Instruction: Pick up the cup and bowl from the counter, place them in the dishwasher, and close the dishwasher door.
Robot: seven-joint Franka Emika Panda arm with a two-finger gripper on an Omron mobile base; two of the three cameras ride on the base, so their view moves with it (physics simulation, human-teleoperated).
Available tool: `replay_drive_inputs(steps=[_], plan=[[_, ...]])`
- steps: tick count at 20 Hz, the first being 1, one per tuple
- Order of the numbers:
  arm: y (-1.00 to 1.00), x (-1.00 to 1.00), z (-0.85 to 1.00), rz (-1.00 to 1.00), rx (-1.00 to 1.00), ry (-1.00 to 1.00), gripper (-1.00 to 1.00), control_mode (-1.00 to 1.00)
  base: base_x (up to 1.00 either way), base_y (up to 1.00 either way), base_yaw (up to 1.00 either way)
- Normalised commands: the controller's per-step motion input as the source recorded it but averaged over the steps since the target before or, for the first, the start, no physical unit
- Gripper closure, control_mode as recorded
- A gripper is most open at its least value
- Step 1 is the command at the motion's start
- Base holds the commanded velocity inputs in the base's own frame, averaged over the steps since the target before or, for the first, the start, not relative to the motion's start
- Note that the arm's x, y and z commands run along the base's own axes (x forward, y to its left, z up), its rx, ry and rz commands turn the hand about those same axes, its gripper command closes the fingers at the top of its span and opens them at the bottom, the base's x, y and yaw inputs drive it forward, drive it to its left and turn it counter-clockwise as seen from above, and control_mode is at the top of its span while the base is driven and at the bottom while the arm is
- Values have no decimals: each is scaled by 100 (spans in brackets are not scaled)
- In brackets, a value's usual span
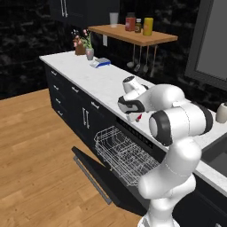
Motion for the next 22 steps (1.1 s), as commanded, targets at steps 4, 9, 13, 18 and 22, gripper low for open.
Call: replay_drive_inputs(steps=[4,9,13,18,22], plan=[[0,23,0,4,-4,-5,-100,-100,0,0,0],[0,28,0,3,-6,-3,-100,-100,0,0,0],[0,38,0,2,-6,0,-100,-100,0,0,0],[0,42,-2,2,-8,-1,-100,-100,0,0,0],[0,48,-20,4,-7,1,-100,-100,0,0,0]])
